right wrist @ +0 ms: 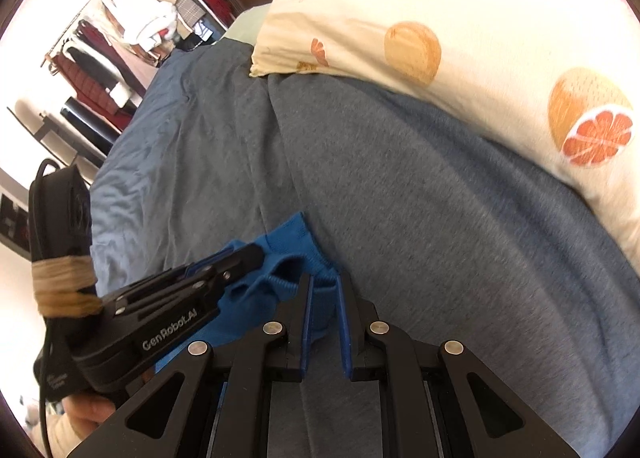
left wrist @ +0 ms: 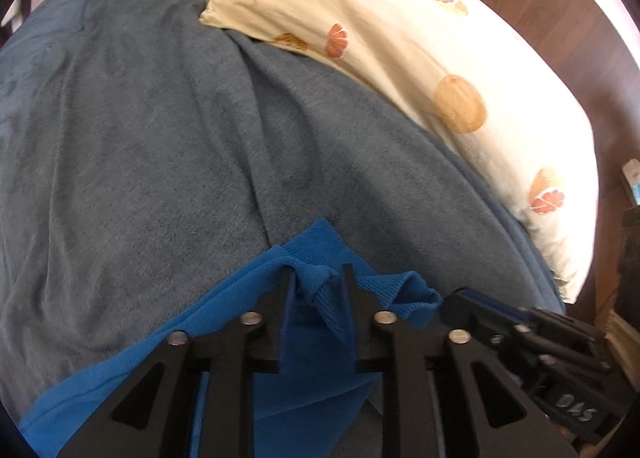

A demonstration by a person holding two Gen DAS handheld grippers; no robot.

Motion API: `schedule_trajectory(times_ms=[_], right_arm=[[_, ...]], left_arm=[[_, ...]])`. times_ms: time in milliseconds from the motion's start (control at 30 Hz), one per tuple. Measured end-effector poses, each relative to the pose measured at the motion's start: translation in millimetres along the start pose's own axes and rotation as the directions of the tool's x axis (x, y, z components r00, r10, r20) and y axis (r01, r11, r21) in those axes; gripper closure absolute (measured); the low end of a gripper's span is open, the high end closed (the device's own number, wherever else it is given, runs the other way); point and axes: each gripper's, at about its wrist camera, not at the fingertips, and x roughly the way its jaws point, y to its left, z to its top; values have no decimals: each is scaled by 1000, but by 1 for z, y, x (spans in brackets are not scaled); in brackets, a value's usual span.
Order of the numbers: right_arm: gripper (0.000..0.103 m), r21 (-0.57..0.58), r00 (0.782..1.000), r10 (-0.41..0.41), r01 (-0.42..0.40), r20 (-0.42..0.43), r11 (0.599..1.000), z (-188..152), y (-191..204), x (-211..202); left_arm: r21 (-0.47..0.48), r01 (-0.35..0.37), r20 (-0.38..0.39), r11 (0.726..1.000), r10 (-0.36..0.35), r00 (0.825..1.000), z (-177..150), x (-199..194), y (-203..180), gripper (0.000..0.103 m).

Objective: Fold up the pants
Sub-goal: 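Carry the cuff over the sweatpants with the right gripper while the left gripper releases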

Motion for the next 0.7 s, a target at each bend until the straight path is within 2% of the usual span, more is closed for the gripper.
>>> schedule_trajectory(times_ms=[33,67,100,167,233,333,367,400,433,533,700], right_arm=[[90,3,1000,1,-1,-2,1000,-1,1,1],[90,4,1000,1,-1,-5,1000,-2,2,2],[90,6,1000,5,-5,-3,1000,-3,4,2],[89,11,1000,14,-14,-1,1000,-5,5,2],[88,11,1000,11,-11,3,1000,-6,8,2],[88,12,1000,7,-7,-7,1000,-10,10,5],[88,18,1000,8,-8,-10,1000,-11,9,7],[88,29,1000,13,-13,-13,999,-12,8,9],[88,47,1000,21,-20,-13,999,-13,6,12],[88,76,1000,15,-15,-6,997,-17,1,19],[88,153,1000,8,-8,3,988,-18,-9,27]], left_arm=[[13,15,12,1000,-15,1000,1,-5,-1,51],[35,16,41,999,-18,999,2,-12,-4,33],[57,-5,73,998,1,997,3,-20,-6,31],[126,-39,113,991,25,993,9,-31,-11,31],[182,-39,104,983,20,994,14,-32,-12,31],[283,-41,40,958,31,999,17,-18,-10,34],[315,-35,12,948,33,999,16,-12,-9,39],[342,-20,-21,939,28,999,16,-6,-7,44],[365,5,-63,931,20,998,16,3,-5,46],[394,45,-125,918,5,992,19,19,-1,49],[455,59,-120,889,-5,993,30,26,3,51]])
